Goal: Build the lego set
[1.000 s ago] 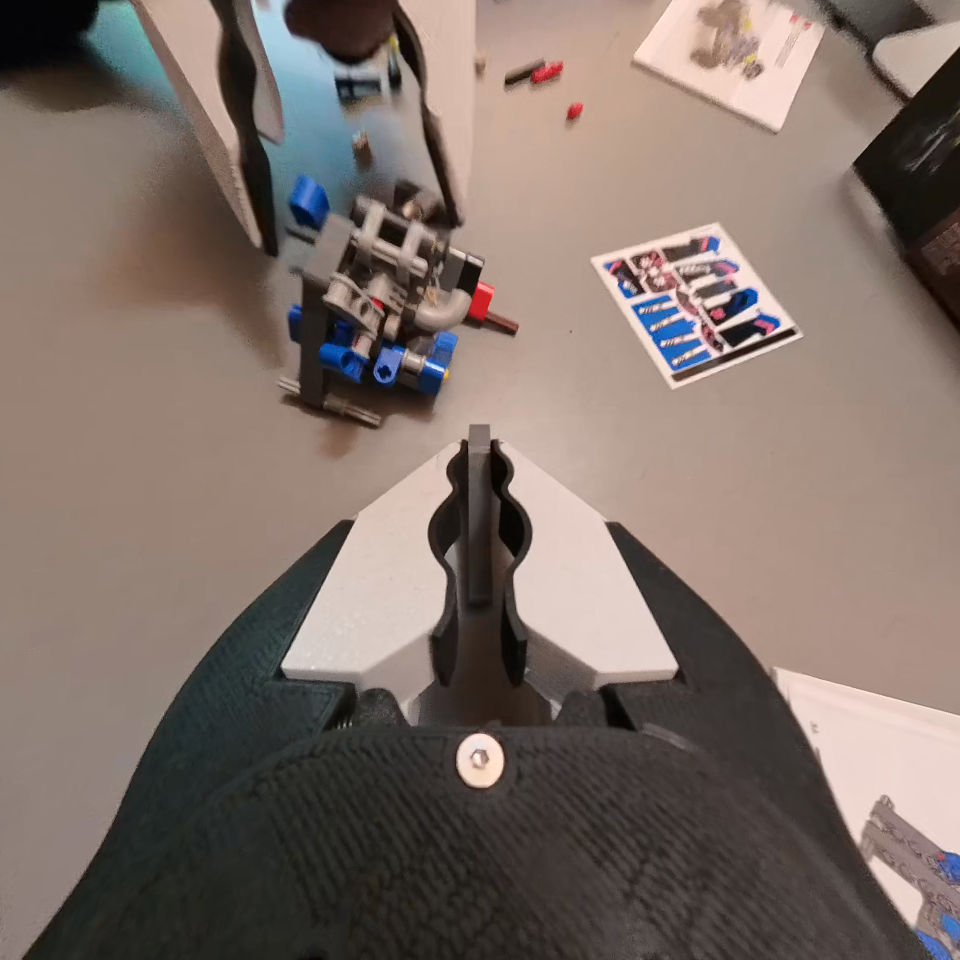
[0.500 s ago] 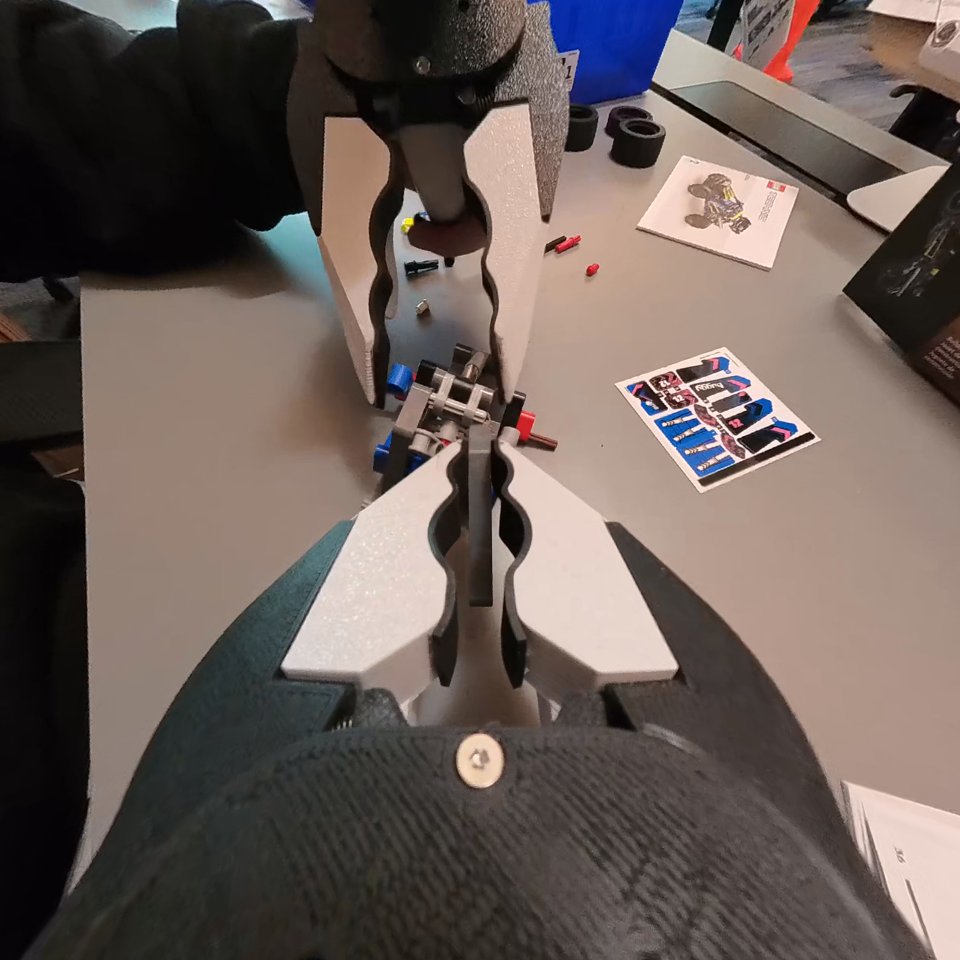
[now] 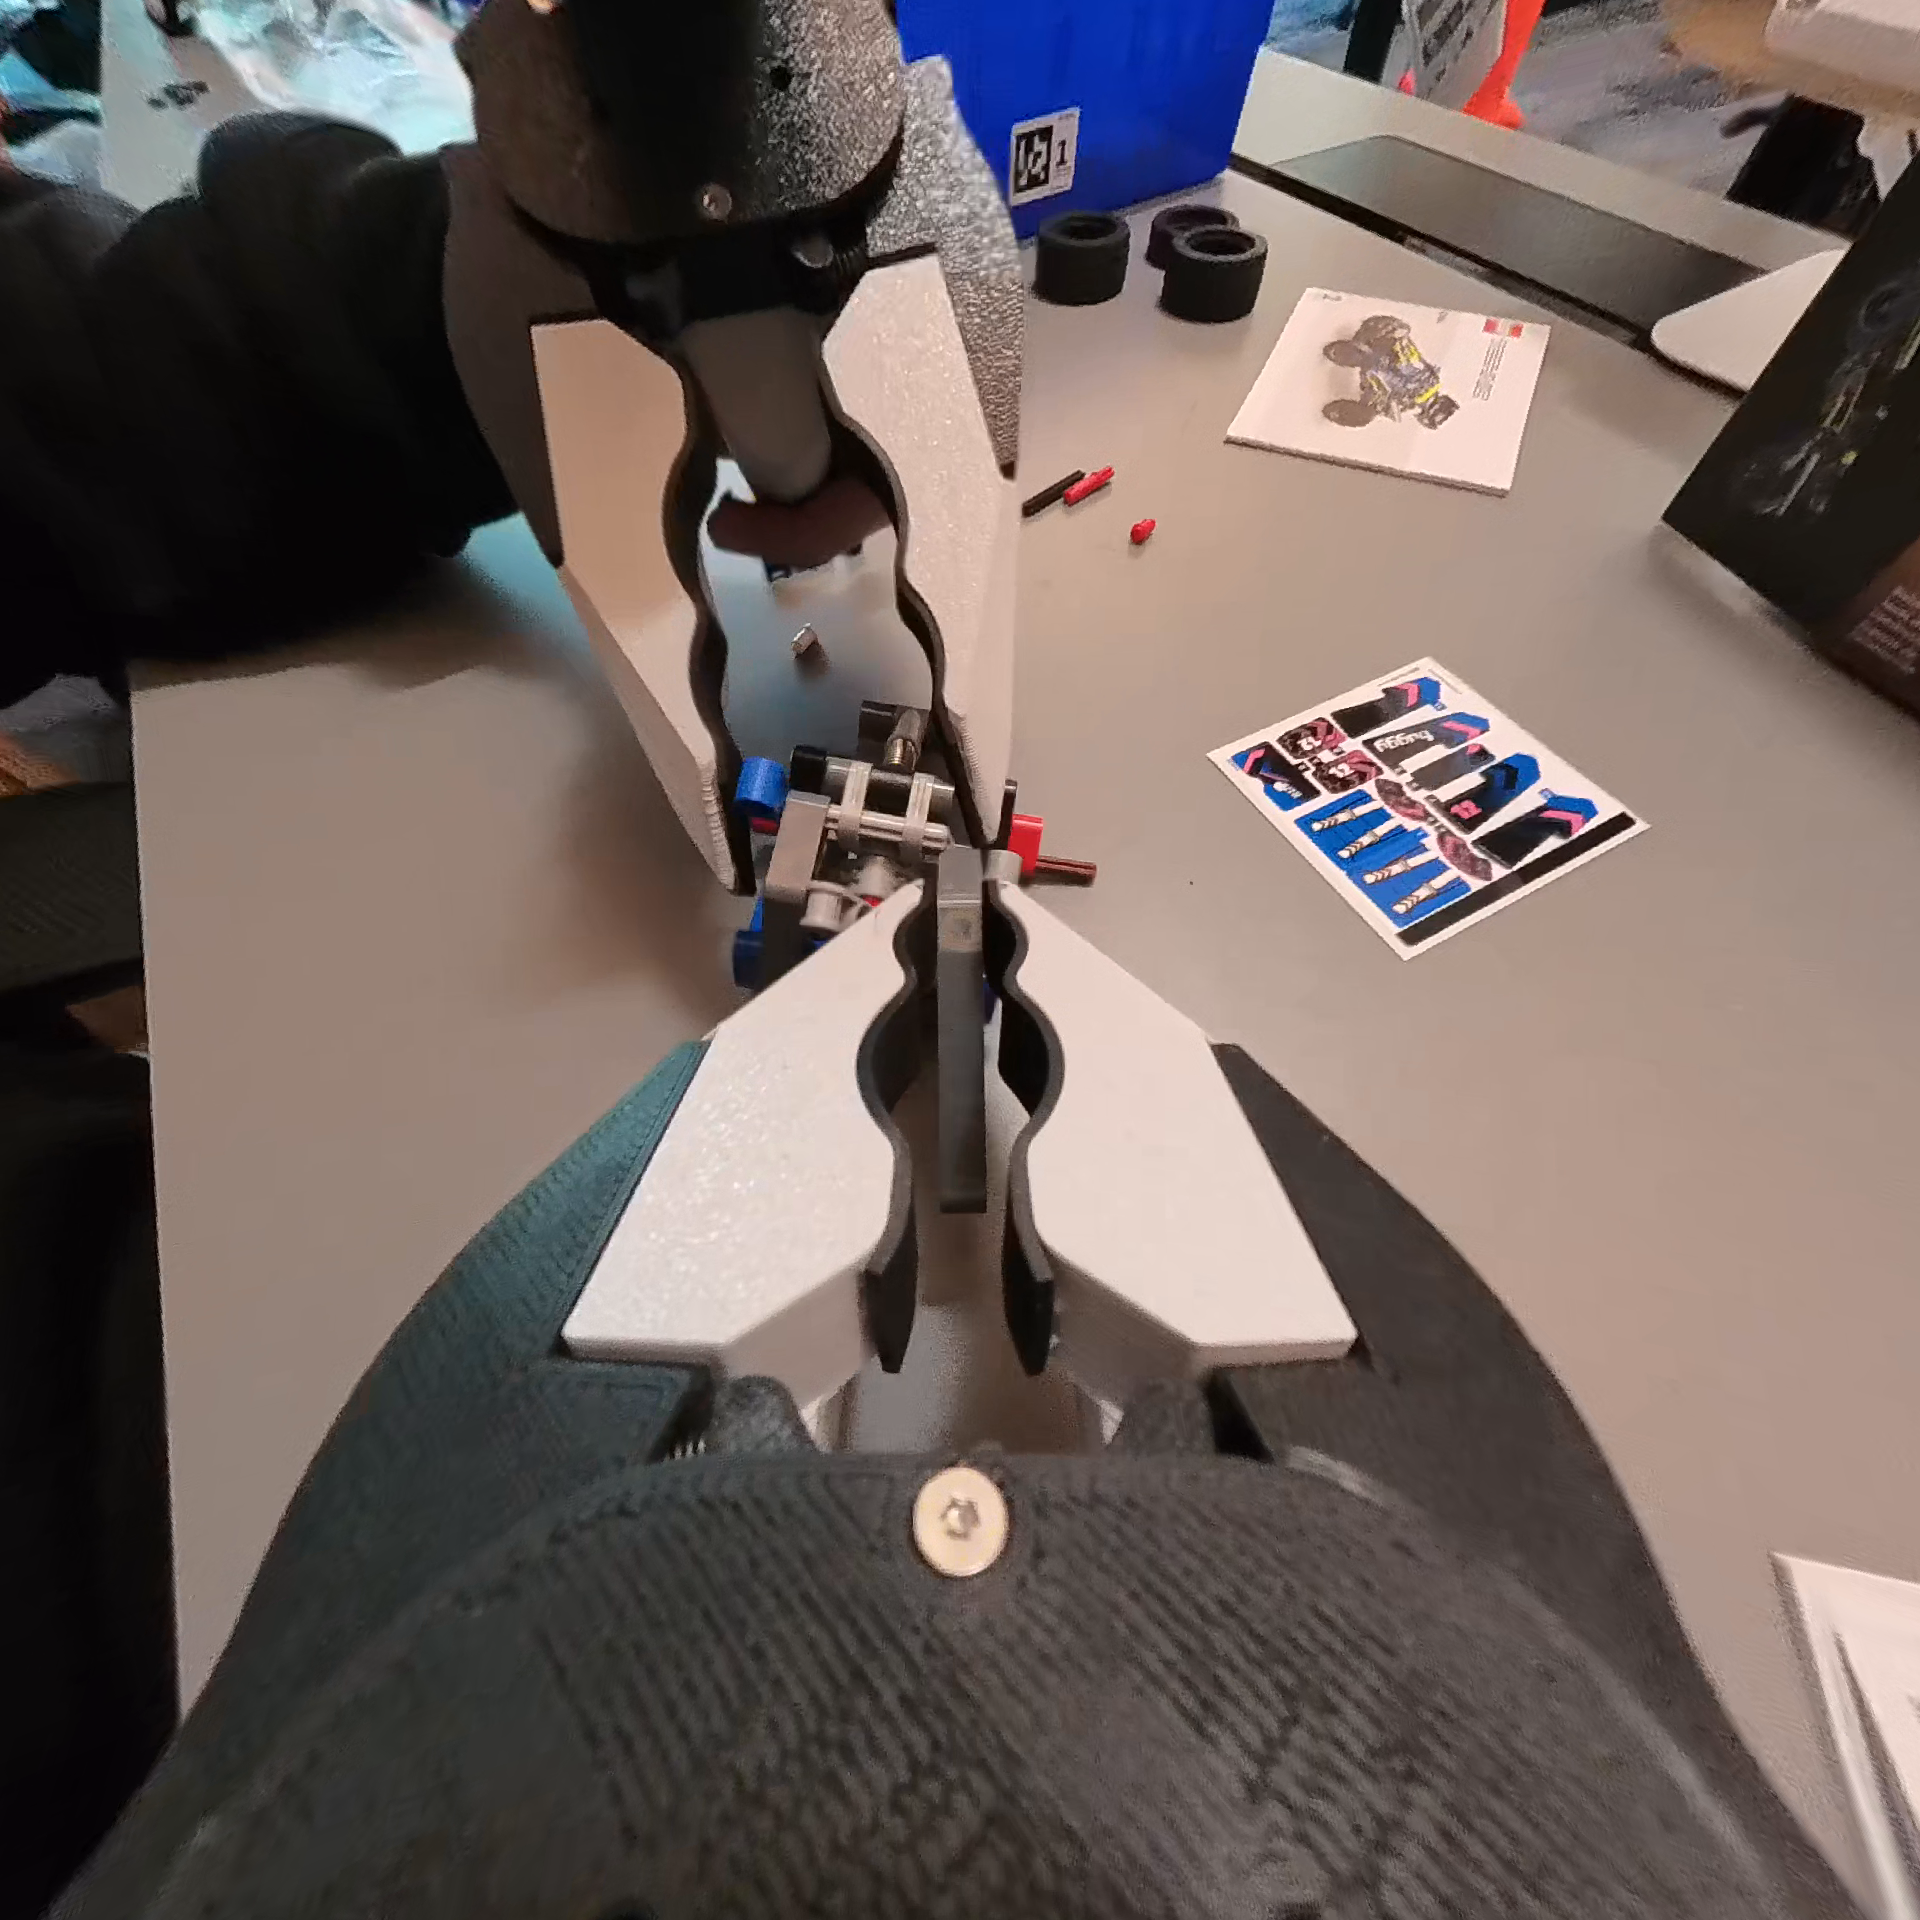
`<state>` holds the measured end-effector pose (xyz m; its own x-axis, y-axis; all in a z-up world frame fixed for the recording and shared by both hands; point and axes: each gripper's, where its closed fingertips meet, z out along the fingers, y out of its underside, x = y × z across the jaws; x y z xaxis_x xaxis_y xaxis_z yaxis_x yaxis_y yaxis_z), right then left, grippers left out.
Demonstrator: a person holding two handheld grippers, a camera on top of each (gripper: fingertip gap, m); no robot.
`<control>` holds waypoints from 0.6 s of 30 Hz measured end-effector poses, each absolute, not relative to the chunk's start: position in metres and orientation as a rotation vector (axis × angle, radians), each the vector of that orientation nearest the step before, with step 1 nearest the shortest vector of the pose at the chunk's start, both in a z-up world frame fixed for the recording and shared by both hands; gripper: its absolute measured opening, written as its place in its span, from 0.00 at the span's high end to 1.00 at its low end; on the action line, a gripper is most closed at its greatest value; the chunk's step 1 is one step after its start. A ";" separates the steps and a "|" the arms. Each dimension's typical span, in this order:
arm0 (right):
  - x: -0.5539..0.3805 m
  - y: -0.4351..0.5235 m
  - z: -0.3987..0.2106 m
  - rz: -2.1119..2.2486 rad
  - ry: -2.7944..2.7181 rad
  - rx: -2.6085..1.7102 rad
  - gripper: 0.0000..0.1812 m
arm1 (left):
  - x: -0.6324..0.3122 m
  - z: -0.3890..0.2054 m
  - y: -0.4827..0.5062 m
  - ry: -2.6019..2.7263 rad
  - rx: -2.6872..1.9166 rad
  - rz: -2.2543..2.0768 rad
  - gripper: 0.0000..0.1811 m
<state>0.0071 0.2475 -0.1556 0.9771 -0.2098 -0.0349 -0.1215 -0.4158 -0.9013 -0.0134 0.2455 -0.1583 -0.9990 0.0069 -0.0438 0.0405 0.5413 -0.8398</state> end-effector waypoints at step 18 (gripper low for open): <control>0.007 0.252 -0.152 -0.053 0.256 -1.963 0.97 | -0.013 -0.160 0.246 2.654 -0.005 -1.517 0.78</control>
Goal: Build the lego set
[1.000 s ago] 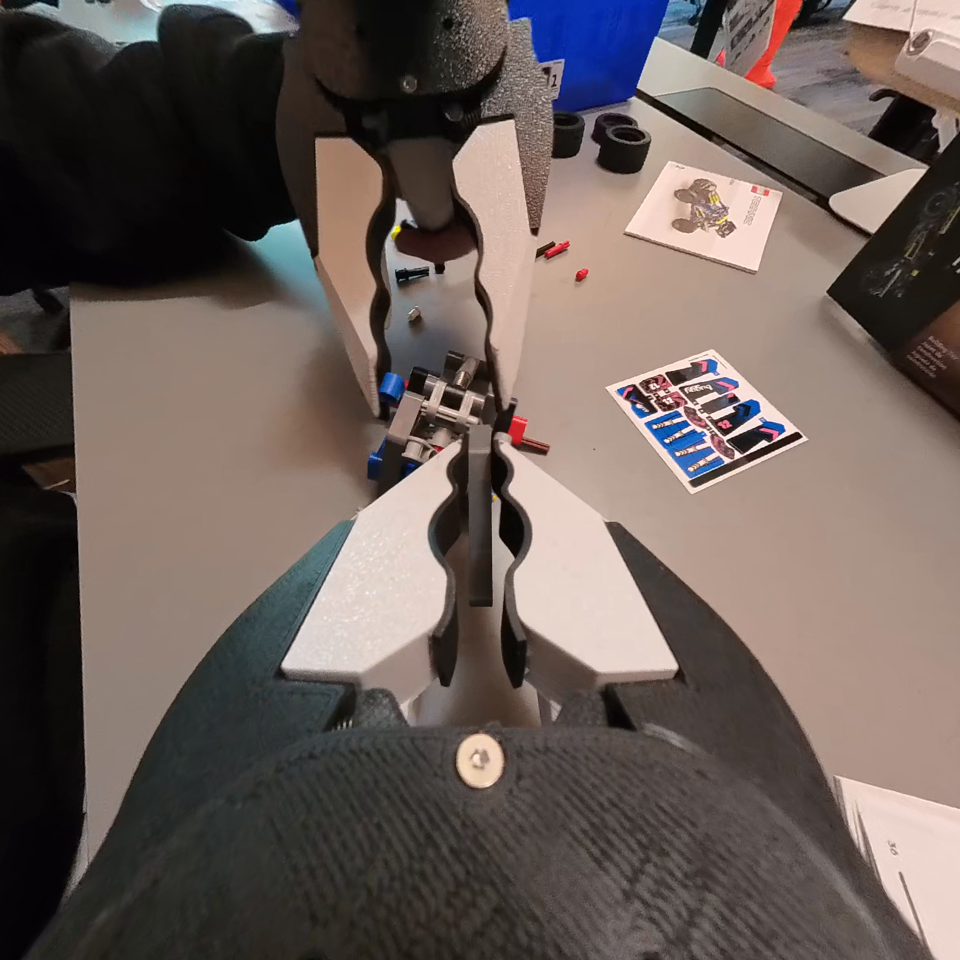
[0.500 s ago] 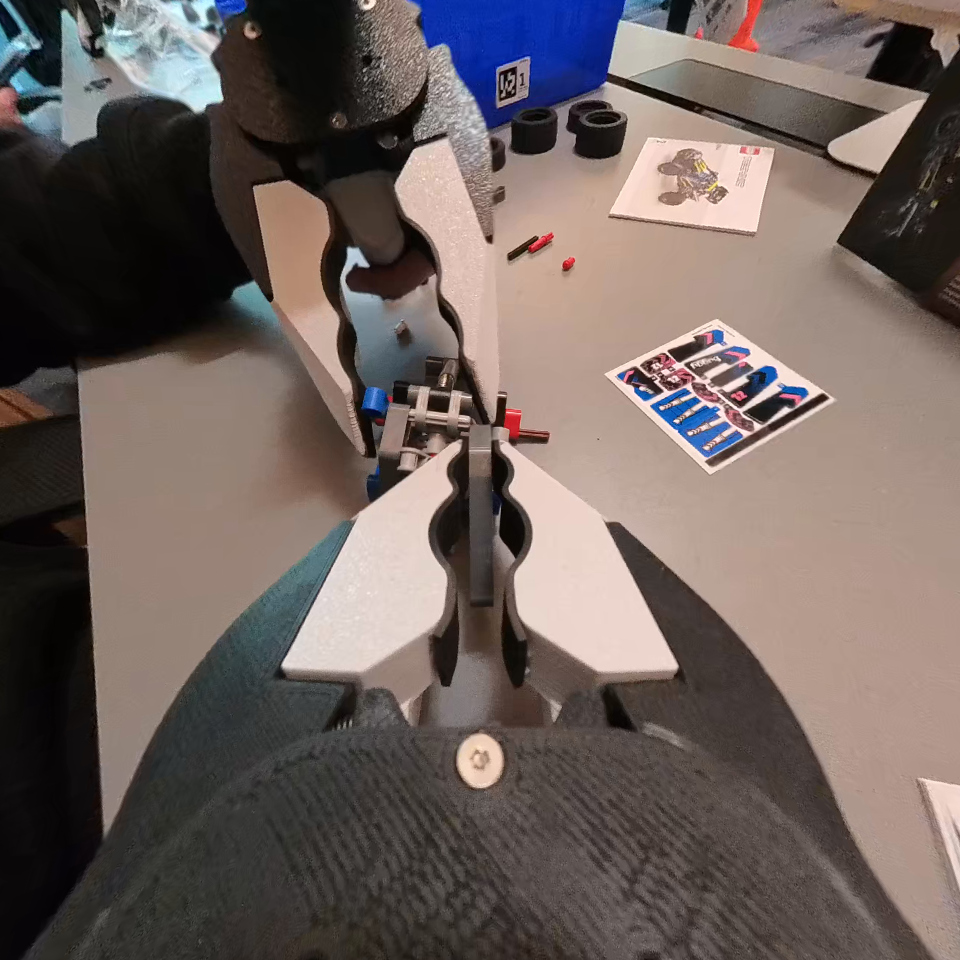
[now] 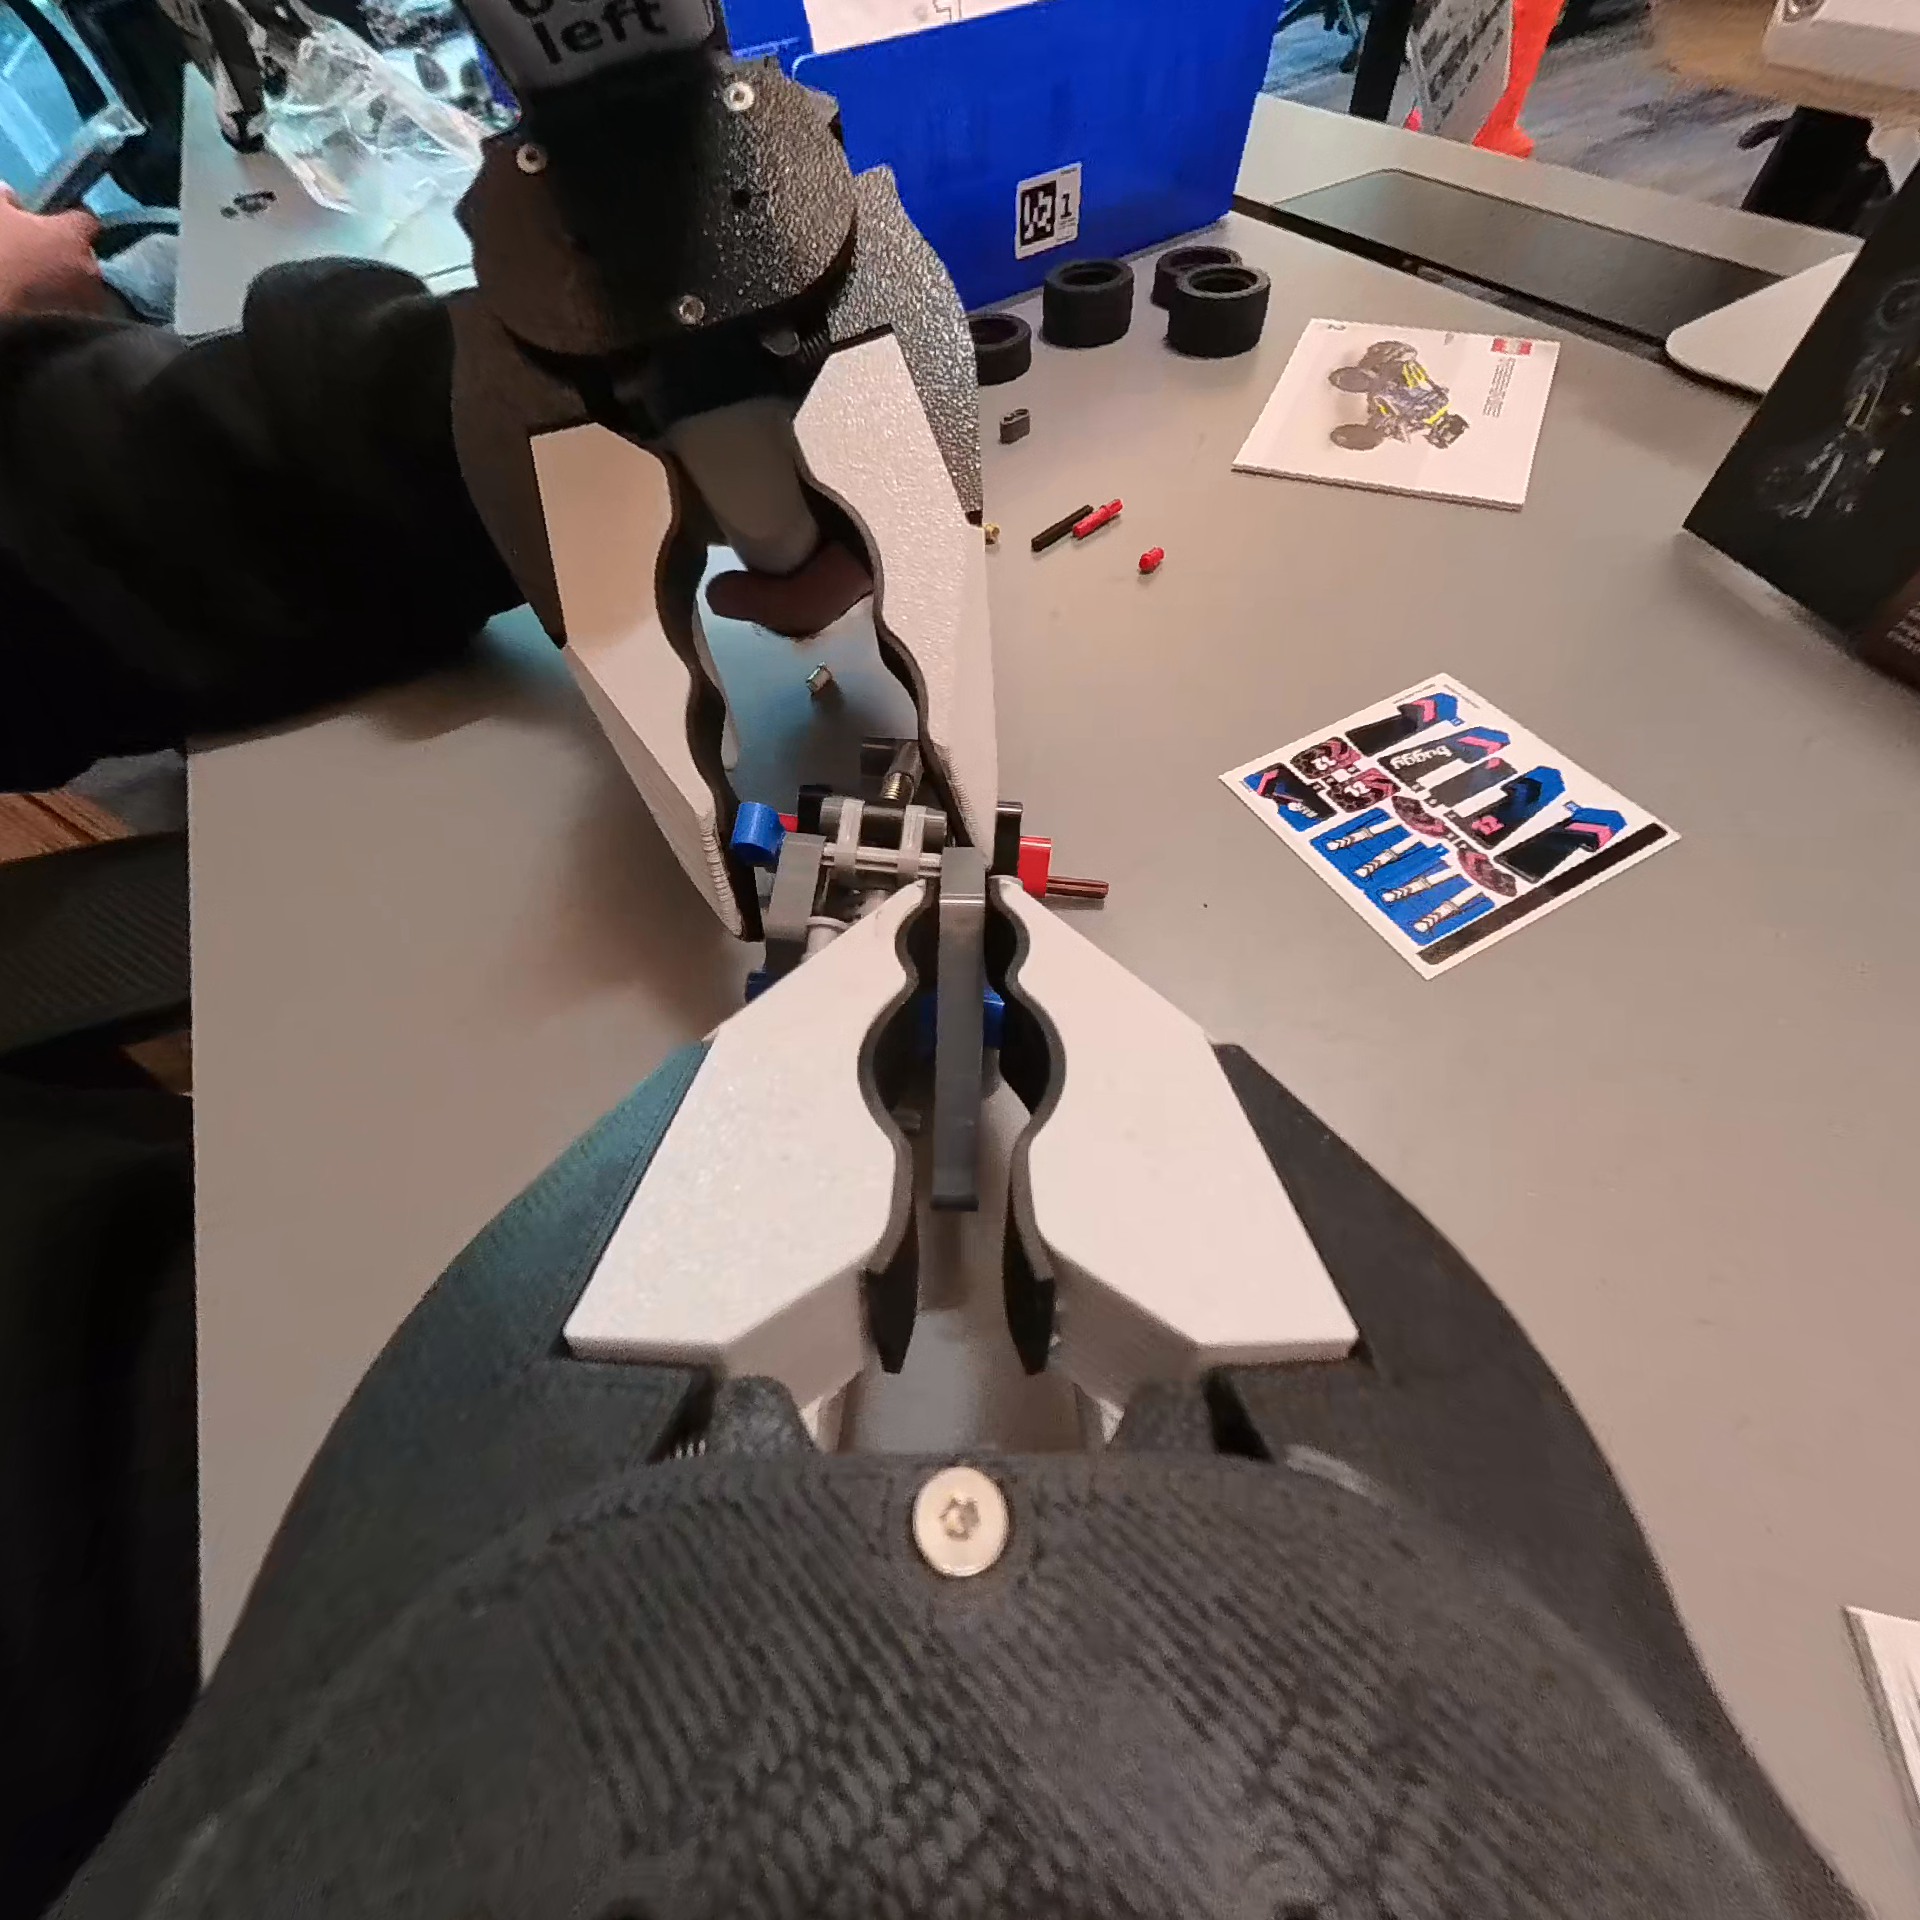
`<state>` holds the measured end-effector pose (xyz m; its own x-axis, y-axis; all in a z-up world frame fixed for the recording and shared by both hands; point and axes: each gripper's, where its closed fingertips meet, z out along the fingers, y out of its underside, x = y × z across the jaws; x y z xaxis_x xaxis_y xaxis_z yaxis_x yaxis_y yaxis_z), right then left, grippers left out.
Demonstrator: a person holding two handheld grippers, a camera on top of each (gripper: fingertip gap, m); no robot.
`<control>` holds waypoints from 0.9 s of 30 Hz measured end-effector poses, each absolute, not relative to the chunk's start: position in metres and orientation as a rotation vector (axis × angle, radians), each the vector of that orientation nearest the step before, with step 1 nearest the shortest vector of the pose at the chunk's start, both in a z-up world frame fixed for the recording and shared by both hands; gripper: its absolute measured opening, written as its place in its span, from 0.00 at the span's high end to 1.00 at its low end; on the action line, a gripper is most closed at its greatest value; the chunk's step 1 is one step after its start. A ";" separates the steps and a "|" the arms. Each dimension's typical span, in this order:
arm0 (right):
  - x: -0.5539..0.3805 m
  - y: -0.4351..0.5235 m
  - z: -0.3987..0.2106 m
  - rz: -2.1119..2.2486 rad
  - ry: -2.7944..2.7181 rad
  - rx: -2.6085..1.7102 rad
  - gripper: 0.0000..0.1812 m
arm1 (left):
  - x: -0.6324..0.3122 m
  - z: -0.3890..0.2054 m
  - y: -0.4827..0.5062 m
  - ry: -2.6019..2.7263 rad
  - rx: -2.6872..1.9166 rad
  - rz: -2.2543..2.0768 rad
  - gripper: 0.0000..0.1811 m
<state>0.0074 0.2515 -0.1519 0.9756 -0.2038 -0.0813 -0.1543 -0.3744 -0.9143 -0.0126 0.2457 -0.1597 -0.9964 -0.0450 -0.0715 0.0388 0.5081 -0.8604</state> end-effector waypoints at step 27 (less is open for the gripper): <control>0.002 0.246 -0.156 0.062 0.216 -1.987 0.96 | -0.016 -0.161 0.240 2.652 -0.046 -1.594 0.77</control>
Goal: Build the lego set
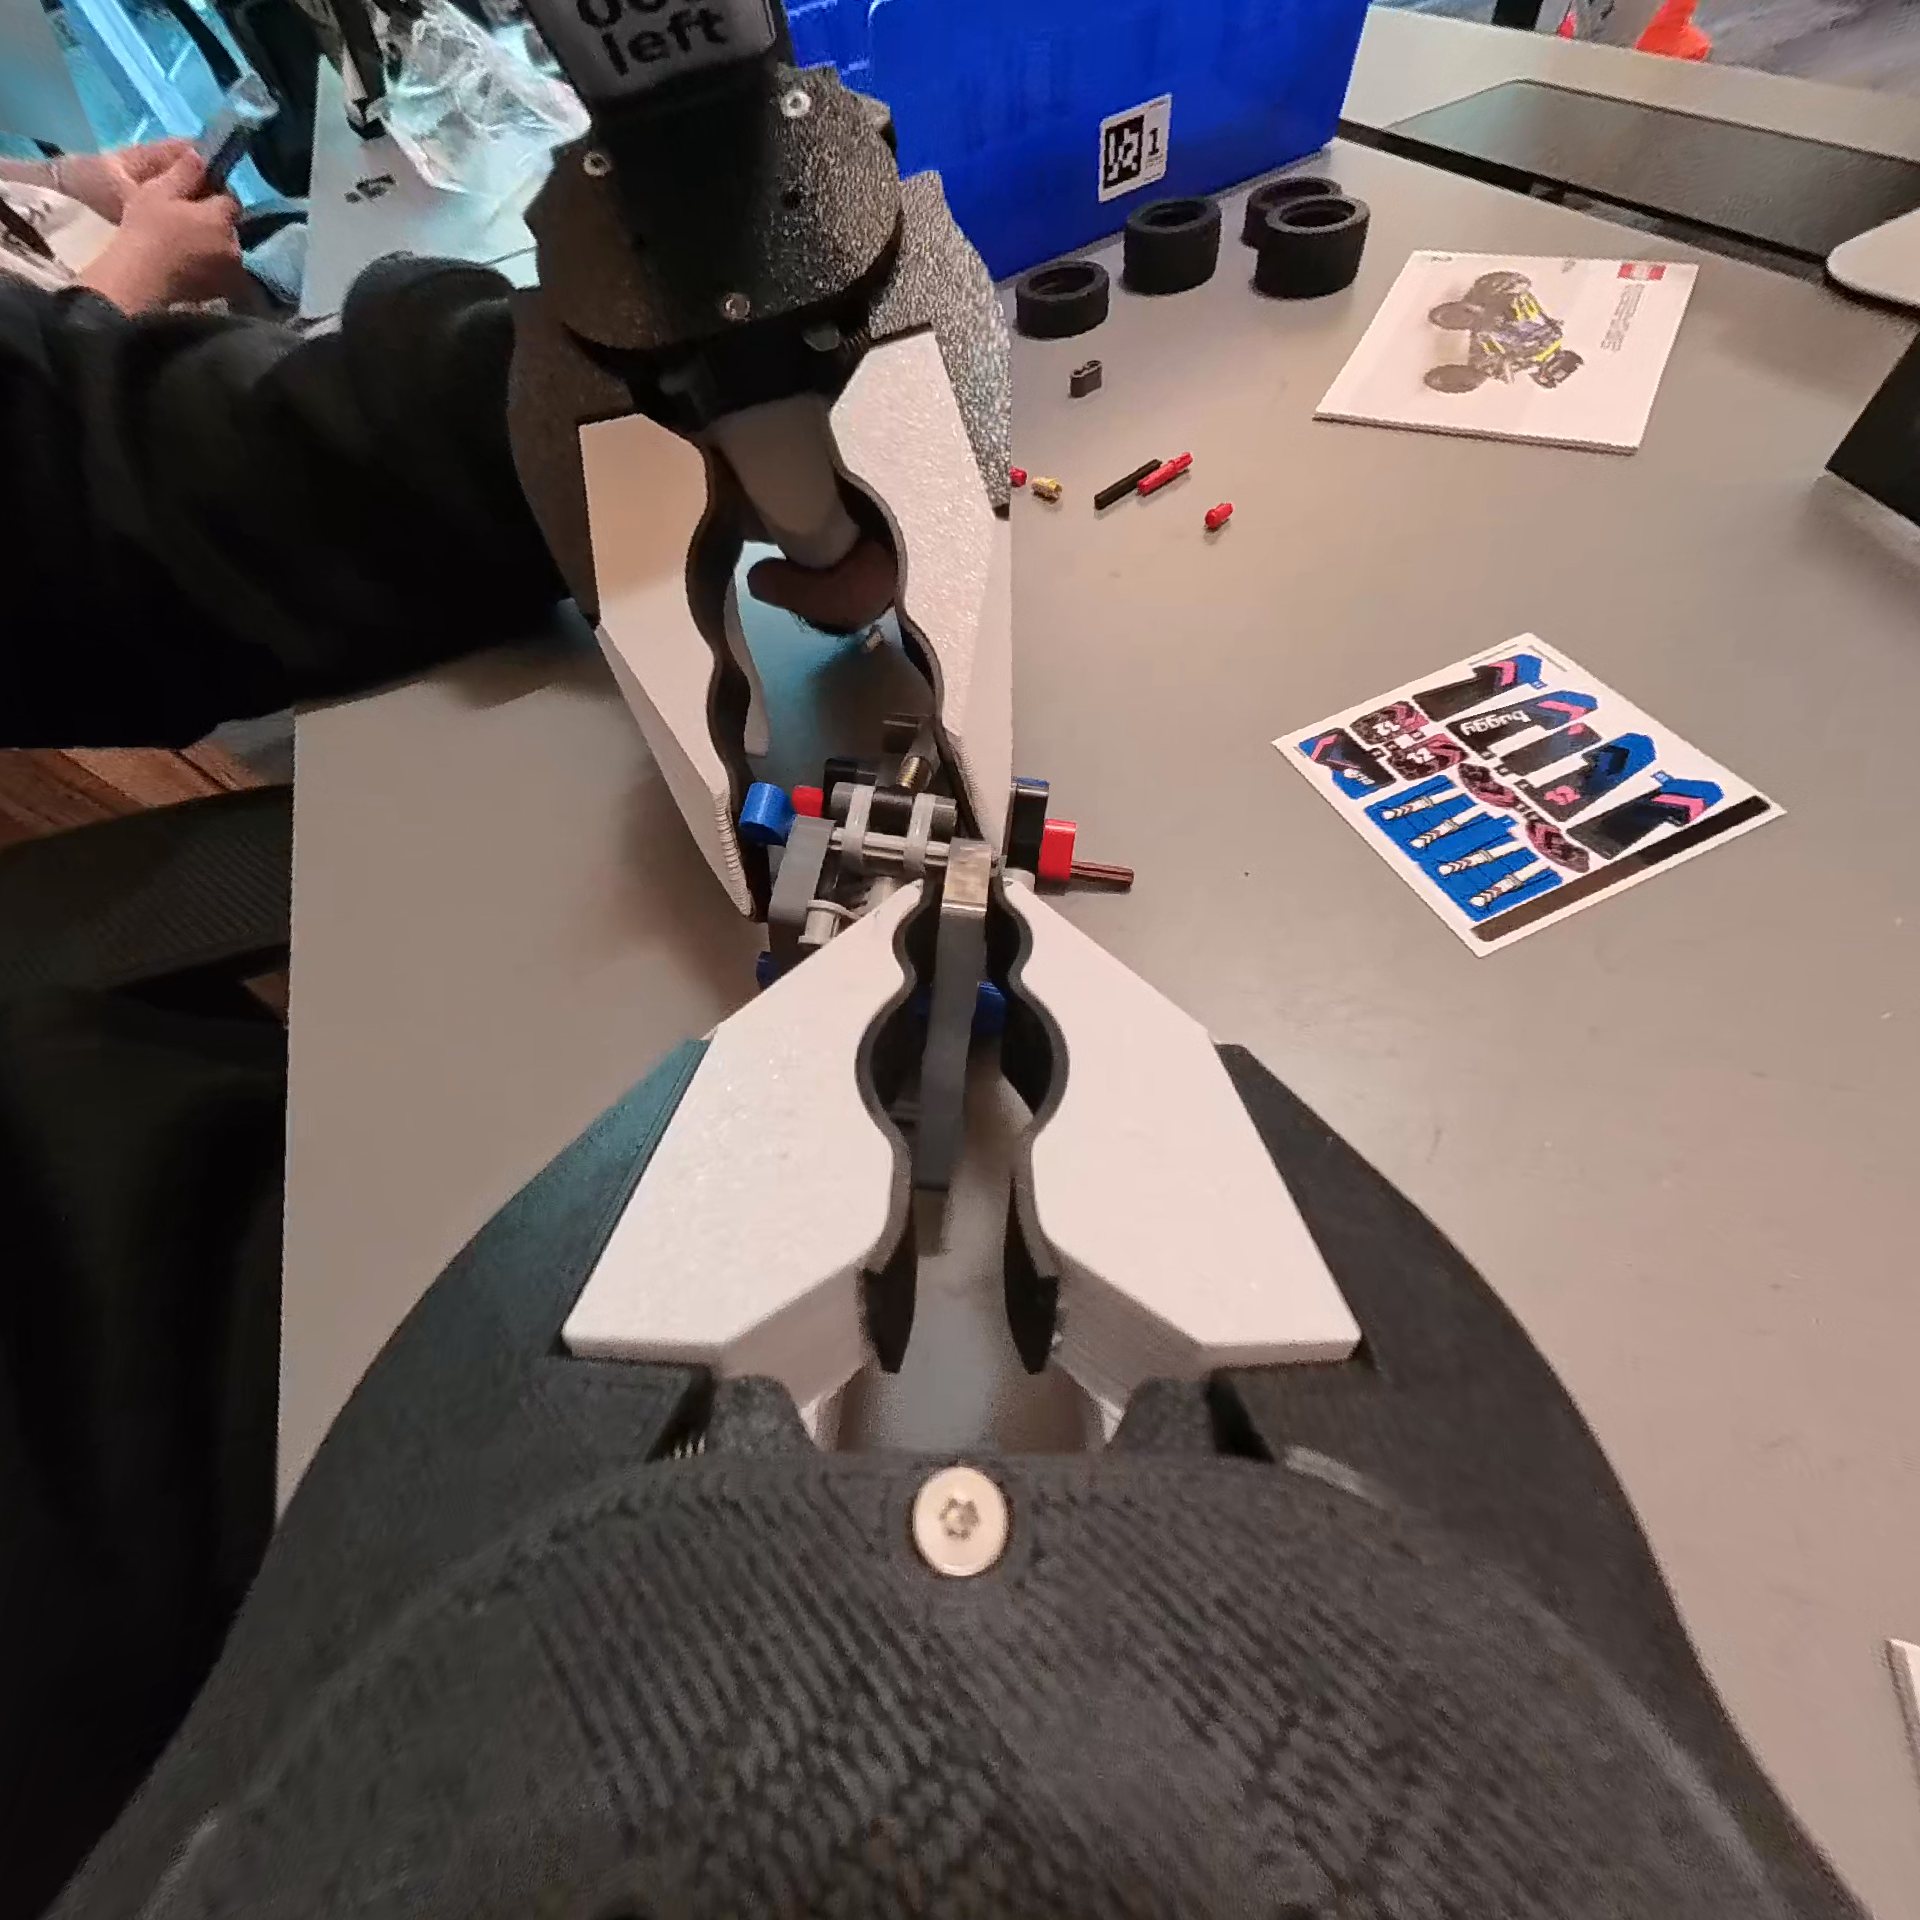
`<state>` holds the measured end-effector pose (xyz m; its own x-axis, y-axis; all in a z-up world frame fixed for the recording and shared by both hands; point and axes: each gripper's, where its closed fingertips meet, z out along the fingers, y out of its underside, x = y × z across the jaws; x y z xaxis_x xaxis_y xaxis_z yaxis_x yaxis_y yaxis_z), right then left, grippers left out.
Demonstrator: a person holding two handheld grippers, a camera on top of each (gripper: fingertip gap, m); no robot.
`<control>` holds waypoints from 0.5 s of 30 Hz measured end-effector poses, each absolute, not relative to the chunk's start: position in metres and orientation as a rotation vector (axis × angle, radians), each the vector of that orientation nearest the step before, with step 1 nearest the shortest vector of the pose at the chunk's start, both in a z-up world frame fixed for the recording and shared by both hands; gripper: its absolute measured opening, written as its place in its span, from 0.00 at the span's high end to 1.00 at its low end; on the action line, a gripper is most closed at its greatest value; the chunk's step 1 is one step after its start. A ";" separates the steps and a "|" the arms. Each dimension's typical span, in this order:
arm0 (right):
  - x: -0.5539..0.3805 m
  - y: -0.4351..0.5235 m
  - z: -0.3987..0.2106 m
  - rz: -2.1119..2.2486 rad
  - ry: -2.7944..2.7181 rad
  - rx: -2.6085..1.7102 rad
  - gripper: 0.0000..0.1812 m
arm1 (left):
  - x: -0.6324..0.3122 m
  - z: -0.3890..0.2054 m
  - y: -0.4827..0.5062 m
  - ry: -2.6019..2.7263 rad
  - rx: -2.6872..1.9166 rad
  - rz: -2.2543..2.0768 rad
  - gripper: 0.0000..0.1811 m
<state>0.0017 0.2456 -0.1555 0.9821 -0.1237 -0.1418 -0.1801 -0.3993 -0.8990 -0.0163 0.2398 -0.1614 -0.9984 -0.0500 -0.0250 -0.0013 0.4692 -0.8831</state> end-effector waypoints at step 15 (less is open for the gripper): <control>0.003 0.244 -0.155 -0.023 0.252 -1.982 0.96 | -0.016 -0.161 0.239 2.640 -0.047 -1.615 0.77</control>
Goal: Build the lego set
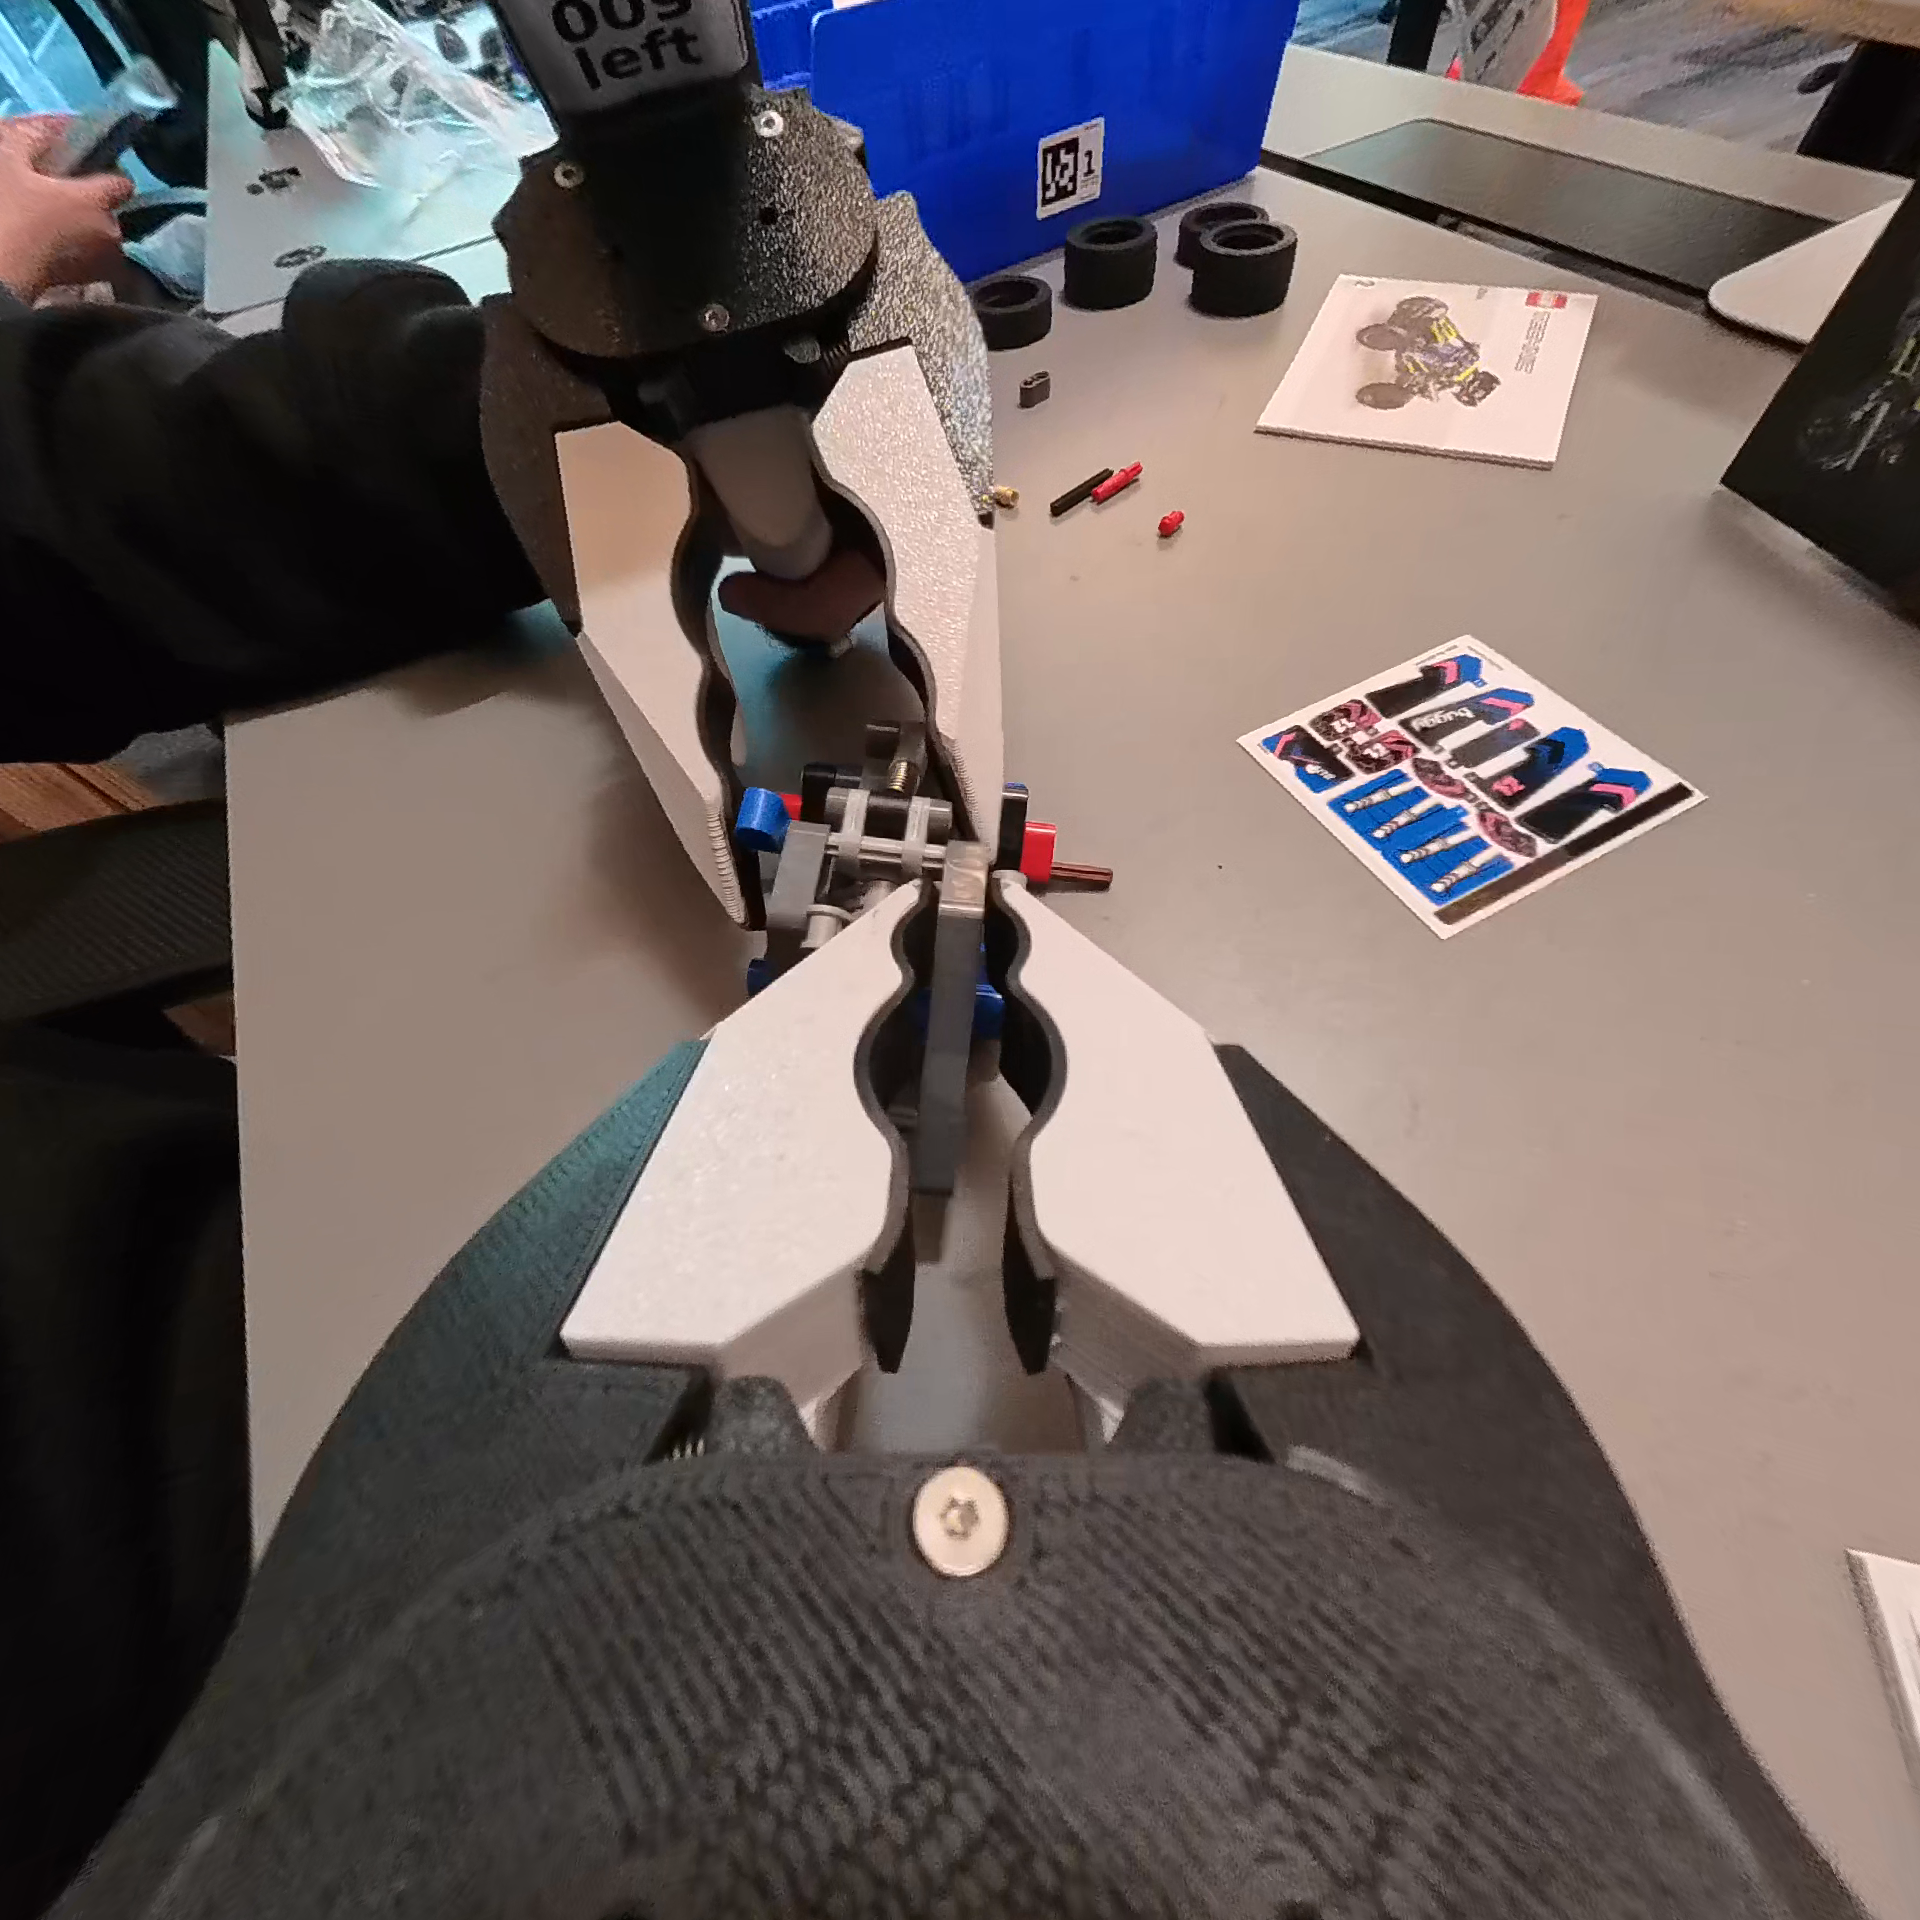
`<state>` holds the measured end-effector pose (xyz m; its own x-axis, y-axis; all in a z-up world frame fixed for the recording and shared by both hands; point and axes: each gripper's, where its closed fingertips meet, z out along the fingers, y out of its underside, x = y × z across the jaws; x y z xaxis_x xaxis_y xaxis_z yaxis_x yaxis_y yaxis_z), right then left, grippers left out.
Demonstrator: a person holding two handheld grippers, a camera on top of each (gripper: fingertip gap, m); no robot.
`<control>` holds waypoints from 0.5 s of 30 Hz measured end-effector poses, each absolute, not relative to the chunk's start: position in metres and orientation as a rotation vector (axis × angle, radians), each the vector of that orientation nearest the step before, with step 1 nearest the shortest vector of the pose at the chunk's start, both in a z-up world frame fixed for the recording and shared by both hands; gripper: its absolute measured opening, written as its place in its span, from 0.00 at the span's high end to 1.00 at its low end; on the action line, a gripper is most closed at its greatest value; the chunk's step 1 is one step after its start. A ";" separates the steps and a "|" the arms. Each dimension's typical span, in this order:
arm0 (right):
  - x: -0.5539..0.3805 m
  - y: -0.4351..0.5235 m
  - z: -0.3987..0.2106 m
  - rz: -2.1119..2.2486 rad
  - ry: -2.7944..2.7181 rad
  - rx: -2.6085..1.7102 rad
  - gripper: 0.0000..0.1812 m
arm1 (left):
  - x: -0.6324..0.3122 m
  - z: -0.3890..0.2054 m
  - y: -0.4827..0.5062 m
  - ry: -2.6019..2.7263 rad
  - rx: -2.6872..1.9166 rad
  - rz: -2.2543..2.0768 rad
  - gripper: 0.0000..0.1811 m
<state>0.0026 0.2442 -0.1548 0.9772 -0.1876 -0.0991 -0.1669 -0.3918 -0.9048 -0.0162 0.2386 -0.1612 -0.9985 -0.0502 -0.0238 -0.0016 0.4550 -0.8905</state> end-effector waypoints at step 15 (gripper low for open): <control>-0.003 0.242 -0.154 0.052 0.191 -1.980 0.94 | -0.018 -0.161 0.238 2.642 -0.037 -1.631 0.77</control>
<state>-0.0028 0.2422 -0.1539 0.9861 -0.1101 -0.1243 -0.1582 -0.3941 -0.9053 -0.0180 0.2380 -0.1611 -0.9991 -0.0393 -0.0187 -0.0009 0.4478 -0.8941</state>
